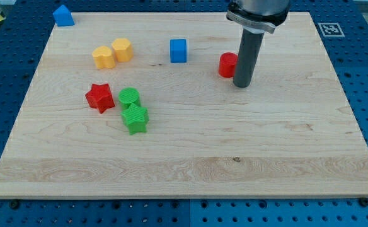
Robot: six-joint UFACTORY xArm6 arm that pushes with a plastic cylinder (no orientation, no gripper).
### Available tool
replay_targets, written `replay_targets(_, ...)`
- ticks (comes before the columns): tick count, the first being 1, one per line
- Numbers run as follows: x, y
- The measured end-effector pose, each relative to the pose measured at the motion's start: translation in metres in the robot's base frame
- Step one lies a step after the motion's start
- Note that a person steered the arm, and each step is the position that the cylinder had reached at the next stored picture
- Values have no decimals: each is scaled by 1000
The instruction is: Place the red circle horizontally to the right of the blue cube
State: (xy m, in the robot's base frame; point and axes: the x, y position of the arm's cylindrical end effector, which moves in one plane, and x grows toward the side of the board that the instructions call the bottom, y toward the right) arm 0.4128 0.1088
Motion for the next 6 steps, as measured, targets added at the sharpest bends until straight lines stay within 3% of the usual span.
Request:
replay_targets(3, -1, -4)
replay_targets(6, -54, -22)
